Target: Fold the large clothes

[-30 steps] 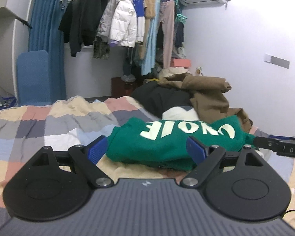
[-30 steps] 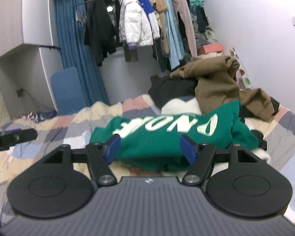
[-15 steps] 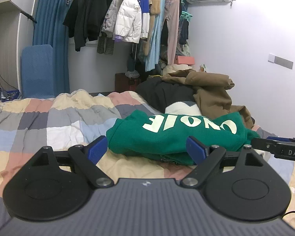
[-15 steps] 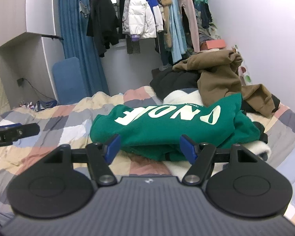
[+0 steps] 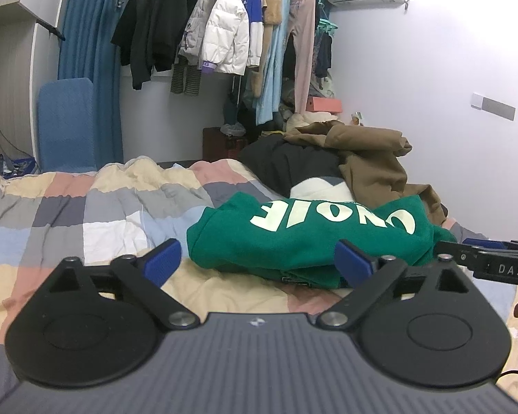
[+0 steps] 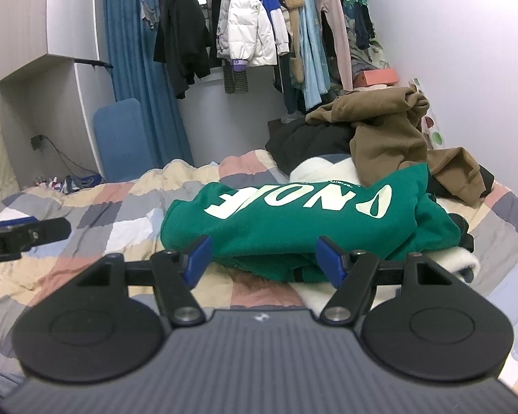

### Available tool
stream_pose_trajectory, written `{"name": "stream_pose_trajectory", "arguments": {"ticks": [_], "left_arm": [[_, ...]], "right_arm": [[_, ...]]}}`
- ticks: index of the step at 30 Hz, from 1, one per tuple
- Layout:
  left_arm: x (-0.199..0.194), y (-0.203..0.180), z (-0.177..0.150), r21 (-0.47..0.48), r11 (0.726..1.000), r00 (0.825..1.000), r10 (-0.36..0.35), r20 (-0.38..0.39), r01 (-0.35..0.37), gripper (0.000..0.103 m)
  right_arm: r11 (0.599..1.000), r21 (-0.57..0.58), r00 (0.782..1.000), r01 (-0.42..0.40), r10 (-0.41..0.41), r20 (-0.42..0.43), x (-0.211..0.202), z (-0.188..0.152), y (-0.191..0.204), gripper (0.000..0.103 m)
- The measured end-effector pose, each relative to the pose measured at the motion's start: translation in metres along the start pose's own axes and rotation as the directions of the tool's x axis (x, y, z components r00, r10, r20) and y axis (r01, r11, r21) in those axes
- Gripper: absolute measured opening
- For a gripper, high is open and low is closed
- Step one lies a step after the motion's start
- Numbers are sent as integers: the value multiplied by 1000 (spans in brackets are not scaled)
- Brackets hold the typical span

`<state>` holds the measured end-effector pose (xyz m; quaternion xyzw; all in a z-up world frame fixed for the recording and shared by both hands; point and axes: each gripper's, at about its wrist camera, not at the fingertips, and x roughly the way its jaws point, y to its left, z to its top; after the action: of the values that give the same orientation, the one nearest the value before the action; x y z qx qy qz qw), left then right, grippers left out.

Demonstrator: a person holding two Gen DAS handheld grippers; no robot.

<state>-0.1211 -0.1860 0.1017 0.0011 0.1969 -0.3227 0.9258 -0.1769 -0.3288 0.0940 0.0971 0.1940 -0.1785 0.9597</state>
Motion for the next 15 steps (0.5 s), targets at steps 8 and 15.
{"name": "stream_pose_trajectory", "arguments": {"ticks": [8,15], "left_arm": [[-1,-1,-2,-14,1000,1000,16,-10,-16,103],[-3,-2,-1,-10,999,999,34,-14,-34,103]], "right_arm": [[1000,3,1000,7,-7,10,0,1,-2,84],[1000,-4,1000,22,-22,7,0,3,-2,103]]}}
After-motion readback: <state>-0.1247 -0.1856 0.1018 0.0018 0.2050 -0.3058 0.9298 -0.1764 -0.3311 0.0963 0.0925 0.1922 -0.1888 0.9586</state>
